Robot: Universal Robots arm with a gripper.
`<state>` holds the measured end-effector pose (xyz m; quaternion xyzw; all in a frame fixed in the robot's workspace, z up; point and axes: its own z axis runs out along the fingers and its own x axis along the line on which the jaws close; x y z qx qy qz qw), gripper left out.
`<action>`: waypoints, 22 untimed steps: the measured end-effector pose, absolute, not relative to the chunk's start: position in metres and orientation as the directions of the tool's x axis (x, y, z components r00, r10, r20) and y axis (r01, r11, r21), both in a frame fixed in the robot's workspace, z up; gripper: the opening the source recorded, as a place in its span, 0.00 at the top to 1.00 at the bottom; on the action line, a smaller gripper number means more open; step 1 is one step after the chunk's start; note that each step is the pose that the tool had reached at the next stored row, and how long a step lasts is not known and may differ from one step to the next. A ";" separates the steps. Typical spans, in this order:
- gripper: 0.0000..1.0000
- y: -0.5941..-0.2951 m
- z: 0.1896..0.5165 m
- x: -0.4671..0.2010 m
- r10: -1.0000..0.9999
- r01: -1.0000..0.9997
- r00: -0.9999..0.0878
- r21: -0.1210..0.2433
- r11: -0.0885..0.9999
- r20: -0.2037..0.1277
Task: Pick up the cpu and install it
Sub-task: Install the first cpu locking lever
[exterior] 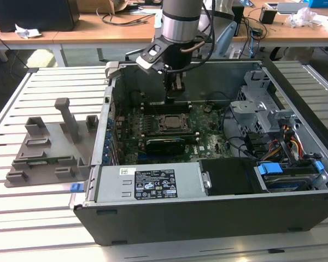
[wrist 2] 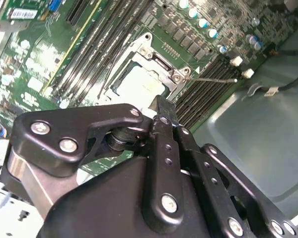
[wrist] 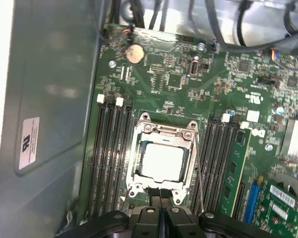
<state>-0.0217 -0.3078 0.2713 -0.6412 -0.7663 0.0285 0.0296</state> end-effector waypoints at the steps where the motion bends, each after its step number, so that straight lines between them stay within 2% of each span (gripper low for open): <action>1: 0.89 -0.308 0.271 -0.022 0.975 0.971 -0.224 -0.081 0.224 0.009; 13: 0.89 -0.308 0.271 -0.022 0.827 0.824 -0.562 -0.081 0.561 0.009; 22: 0.89 -0.308 0.271 -0.022 0.674 0.671 -0.739 -0.081 0.737 0.009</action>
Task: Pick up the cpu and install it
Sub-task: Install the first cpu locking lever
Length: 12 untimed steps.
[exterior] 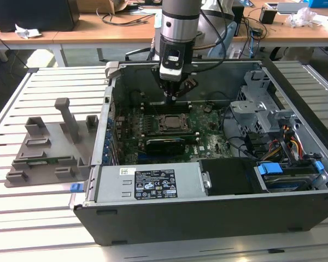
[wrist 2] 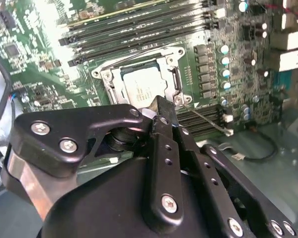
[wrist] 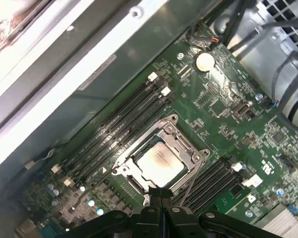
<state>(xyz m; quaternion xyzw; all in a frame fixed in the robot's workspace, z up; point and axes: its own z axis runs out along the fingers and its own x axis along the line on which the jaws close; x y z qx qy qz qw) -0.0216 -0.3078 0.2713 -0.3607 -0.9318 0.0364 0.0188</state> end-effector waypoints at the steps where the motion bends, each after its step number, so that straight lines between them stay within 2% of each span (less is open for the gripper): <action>1: 0.89 -0.308 0.271 -0.022 0.662 0.659 -0.749 -0.081 0.747 0.009; 12: 0.89 -0.308 0.271 -0.022 0.487 0.485 -0.873 -0.081 0.871 0.009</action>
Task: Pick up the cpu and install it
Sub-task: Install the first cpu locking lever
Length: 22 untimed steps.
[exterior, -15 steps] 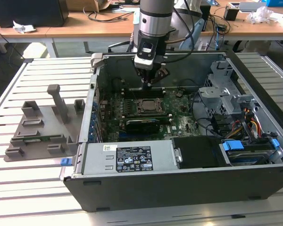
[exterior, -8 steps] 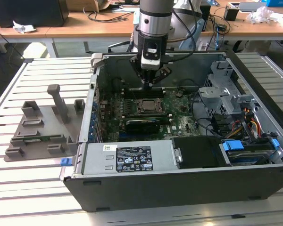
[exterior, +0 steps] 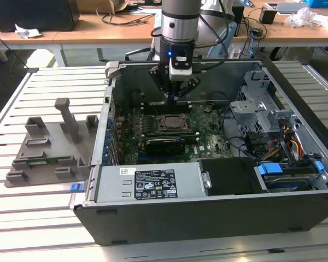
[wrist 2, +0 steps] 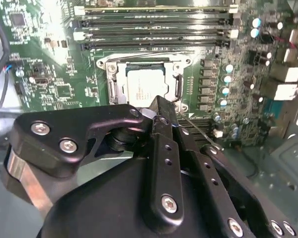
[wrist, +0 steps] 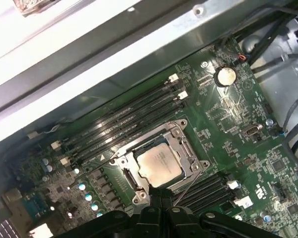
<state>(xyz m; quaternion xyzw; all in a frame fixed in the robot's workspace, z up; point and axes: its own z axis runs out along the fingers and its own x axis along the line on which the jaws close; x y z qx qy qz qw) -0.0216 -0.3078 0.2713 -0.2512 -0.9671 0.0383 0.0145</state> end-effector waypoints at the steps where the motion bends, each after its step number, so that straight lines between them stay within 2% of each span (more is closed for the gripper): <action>1: 0.89 -0.308 0.271 -0.022 0.474 0.471 -0.881 -0.081 0.878 0.009; 19: 0.89 -0.308 0.271 -0.022 0.092 0.091 -0.996 -0.081 0.993 0.009; 22: 0.89 -0.308 0.271 -0.022 0.072 0.071 -0.997 -0.045 0.996 0.012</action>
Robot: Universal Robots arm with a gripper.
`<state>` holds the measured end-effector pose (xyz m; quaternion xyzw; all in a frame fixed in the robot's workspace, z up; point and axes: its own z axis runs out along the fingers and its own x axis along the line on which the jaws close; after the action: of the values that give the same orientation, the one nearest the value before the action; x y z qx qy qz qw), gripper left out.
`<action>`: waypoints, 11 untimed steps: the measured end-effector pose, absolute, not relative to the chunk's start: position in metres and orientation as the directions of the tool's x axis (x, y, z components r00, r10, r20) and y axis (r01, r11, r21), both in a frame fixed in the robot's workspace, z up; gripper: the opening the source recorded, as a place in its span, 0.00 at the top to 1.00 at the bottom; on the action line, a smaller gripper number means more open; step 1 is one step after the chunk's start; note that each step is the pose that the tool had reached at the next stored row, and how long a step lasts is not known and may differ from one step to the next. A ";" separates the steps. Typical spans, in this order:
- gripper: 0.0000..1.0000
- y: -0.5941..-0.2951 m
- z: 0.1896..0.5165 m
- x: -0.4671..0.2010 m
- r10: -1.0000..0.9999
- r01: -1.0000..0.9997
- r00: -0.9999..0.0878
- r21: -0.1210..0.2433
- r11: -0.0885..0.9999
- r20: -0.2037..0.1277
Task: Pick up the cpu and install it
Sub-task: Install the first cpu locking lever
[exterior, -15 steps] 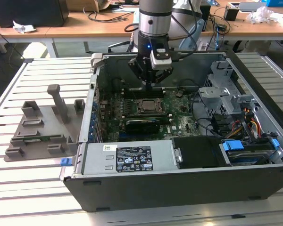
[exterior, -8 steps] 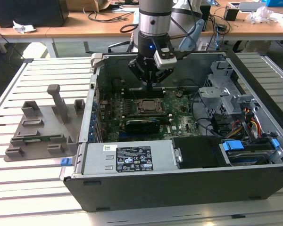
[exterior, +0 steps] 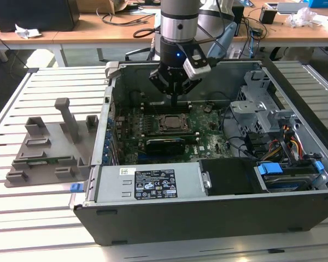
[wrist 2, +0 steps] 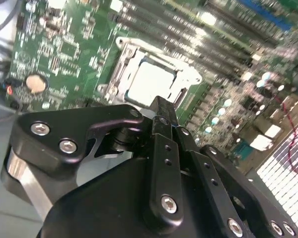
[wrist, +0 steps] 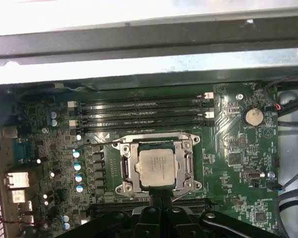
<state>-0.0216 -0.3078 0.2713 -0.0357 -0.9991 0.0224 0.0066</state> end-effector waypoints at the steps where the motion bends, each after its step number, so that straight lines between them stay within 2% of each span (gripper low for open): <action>1: 0.89 -0.308 0.271 -0.022 0.066 0.066 -0.998 -0.032 0.997 0.013; 11: 0.89 -0.308 0.271 -0.022 -0.111 -0.112 -0.994 -0.025 0.993 0.012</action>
<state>-0.0223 -0.3078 0.2712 0.0558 -0.9983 0.0131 0.0054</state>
